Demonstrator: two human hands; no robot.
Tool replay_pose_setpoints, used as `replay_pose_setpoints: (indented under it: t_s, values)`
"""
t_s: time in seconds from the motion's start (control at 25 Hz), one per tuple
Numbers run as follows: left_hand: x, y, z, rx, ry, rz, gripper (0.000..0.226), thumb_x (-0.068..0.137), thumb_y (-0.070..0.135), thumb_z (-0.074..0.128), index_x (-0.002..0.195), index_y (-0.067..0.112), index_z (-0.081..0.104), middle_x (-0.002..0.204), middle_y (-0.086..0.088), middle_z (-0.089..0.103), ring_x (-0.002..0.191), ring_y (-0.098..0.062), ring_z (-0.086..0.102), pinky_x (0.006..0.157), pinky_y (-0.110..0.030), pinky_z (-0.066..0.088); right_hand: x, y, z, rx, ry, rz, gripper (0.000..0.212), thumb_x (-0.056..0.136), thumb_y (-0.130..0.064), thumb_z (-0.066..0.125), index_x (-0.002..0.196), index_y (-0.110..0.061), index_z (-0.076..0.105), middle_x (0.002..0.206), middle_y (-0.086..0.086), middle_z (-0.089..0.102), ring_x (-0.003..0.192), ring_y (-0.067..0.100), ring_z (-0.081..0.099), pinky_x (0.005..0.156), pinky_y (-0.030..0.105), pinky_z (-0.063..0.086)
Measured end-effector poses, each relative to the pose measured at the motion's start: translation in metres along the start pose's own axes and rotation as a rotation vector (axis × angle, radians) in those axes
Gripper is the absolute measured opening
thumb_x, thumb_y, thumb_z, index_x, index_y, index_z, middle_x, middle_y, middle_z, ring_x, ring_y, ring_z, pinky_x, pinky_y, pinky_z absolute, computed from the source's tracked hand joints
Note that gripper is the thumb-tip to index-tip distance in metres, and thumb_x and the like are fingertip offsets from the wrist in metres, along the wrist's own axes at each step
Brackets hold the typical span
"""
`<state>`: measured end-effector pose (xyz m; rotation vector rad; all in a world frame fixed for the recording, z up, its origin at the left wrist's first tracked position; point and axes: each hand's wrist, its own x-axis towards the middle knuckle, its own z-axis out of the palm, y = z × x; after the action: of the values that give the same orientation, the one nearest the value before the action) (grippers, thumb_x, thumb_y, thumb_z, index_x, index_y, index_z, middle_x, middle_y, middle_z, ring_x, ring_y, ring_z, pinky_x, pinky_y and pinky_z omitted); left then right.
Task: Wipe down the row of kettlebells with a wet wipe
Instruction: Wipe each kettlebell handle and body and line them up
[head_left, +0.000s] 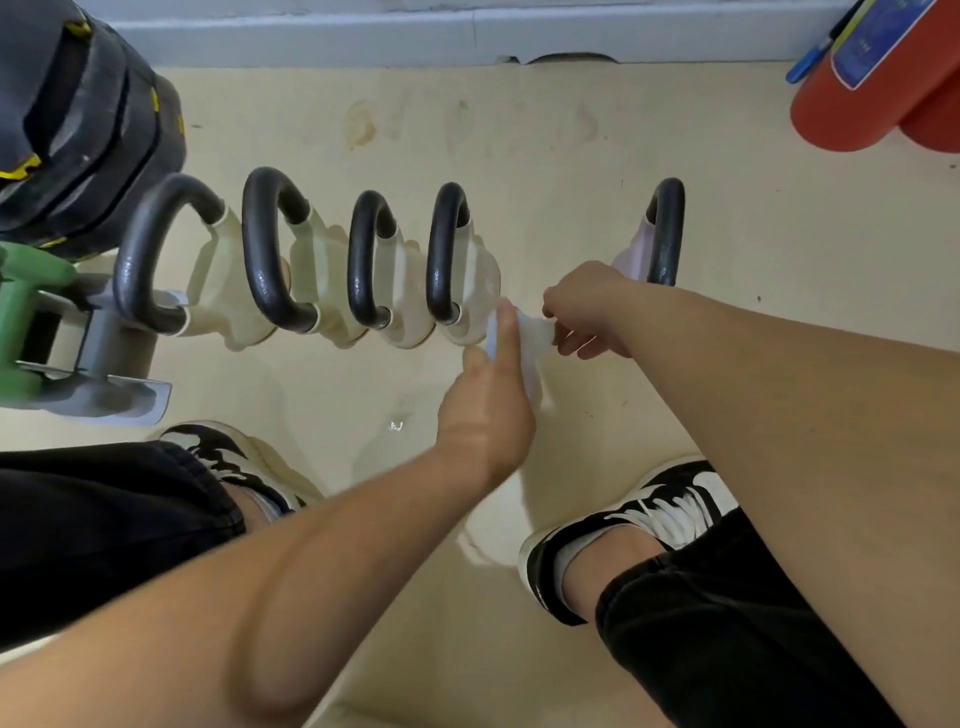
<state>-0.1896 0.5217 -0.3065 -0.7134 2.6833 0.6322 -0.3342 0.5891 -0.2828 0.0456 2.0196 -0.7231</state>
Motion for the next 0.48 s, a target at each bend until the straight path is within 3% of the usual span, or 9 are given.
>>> replay_pose_setpoints:
  t_s: [0.08,0.2,0.24,0.32,0.4,0.48]
  values:
    - [0.031,0.006,-0.004,0.092,-0.016,-0.028,0.068,0.096,0.012,0.051,0.154,0.012,0.016,0.116,-0.015,0.06,0.081,-0.029,0.055,0.066,-0.035,0.041,-0.001,0.003,-0.001,-0.01,-0.004,0.003,0.032,0.098,-0.014,0.042,0.116,0.001,0.064,0.093,0.017,0.075,0.074,0.03,0.068,0.081,0.04,0.058]
    - [0.073,0.03,-0.037,0.219,-0.272,-0.085,0.035,0.097,0.006,0.046,0.133,0.006,0.047,0.11,-0.009,0.06,0.095,-0.026,0.063,0.075,-0.035,0.052,-0.012,0.0,-0.001,-0.023,0.007,0.002,0.03,0.099,-0.014,0.043,0.116,-0.001,0.064,0.101,0.019,0.076,0.078,0.03,0.068,0.088,0.044,0.059]
    - [0.076,0.032,-0.039,0.243,-0.299,-0.086,0.034,0.097,0.006,0.047,0.131,0.008,0.05,0.113,-0.009,0.06,0.098,-0.026,0.064,0.079,-0.035,0.054,-0.015,-0.002,-0.001,-0.02,0.021,-0.005,0.028,0.099,-0.013,0.043,0.112,0.0,0.064,0.102,0.019,0.075,0.077,0.031,0.066,0.087,0.043,0.058]
    - [0.054,0.025,-0.03,0.188,-0.217,-0.012,0.034,0.096,0.008,0.046,0.13,0.015,0.052,0.116,-0.009,0.058,0.09,-0.026,0.06,0.072,-0.036,0.051,-0.023,-0.01,0.002,-0.024,0.052,-0.031,0.021,0.098,-0.008,0.044,0.095,0.0,0.063,0.097,0.019,0.072,0.076,0.031,0.063,0.076,0.038,0.056]
    - [0.017,0.004,-0.014,0.051,-0.054,0.019,0.026,0.1,0.023,0.045,0.125,0.022,0.05,0.112,-0.007,0.056,0.087,-0.027,0.057,0.07,-0.037,0.046,-0.034,-0.021,0.01,-0.014,0.103,-0.059,0.022,0.099,-0.007,0.047,0.077,-0.009,0.051,0.087,0.013,0.061,0.077,0.031,0.058,0.071,0.033,0.05]
    - [-0.021,-0.017,-0.005,-0.004,-0.054,0.022,0.03,0.101,0.035,0.045,0.13,0.028,0.044,0.115,-0.004,0.053,0.095,-0.028,0.057,0.076,-0.041,0.047,-0.045,-0.031,0.02,-0.014,0.169,-0.068,0.03,0.097,-0.011,0.051,0.07,-0.015,0.041,0.08,0.007,0.05,0.082,0.03,0.051,0.073,0.032,0.046]
